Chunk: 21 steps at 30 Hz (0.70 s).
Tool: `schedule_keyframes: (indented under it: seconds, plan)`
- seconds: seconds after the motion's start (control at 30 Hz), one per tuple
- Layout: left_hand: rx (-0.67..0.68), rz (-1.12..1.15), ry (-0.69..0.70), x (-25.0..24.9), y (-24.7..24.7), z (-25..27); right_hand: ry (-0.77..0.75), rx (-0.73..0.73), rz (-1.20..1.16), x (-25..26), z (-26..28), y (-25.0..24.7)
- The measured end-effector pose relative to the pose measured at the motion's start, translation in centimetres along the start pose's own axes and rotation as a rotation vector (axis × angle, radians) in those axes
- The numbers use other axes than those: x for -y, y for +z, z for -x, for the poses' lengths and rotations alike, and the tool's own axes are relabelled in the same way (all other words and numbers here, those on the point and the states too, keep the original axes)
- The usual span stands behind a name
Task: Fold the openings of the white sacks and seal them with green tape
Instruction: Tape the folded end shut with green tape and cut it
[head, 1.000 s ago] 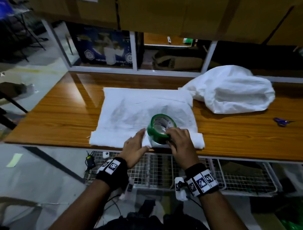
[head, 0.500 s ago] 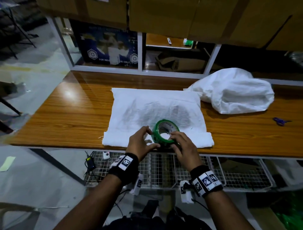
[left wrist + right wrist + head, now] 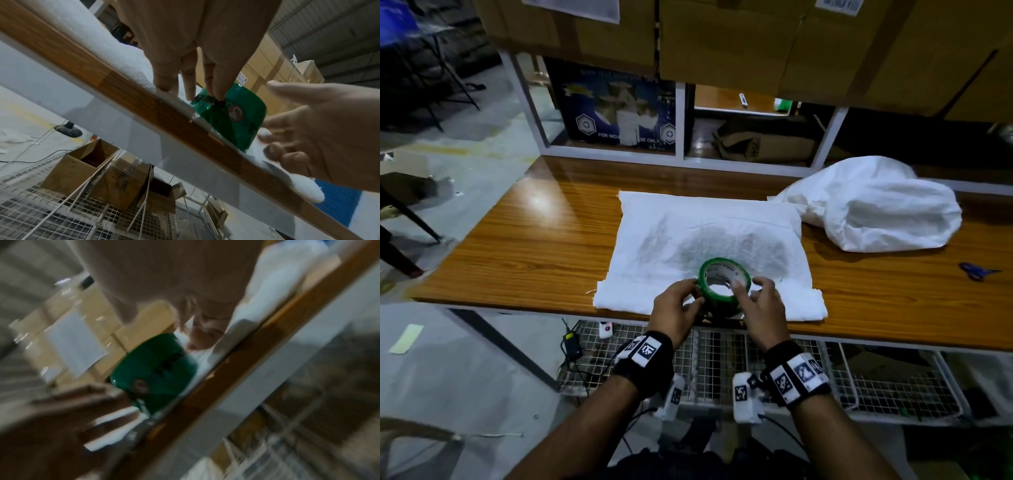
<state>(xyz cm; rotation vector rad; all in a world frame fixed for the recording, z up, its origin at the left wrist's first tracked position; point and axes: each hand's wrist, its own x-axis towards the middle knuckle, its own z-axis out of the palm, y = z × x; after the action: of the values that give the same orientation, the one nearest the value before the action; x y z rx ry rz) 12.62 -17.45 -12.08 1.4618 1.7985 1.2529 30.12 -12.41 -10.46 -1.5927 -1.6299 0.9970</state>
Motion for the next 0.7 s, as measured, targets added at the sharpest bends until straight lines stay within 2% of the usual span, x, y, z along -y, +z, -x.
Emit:
schedule_keyframes:
  seconds: [0.1,0.23,0.43,0.57,0.7]
  plan:
    - [-0.005,-0.049,-0.022,0.0,-0.1,-0.1,0.129,0.042,0.032,0.1,-0.5,0.7]
    - [-0.063,-0.181,-0.029,0.2,-0.2,0.0,0.197,0.058,-0.186,0.8,-0.5,0.3]
    - [-0.086,-0.079,-0.057,0.9,0.3,0.1,0.14,0.047,-0.094,0.2,-1.4,0.1]
    - [-0.107,-0.018,-0.044,0.0,0.0,0.3,0.193,0.065,-0.178,0.3,-1.5,-0.2]
    - [-0.144,0.103,-0.119,1.2,-0.6,0.0,0.273,0.125,-0.211,0.0,-2.4,-0.8]
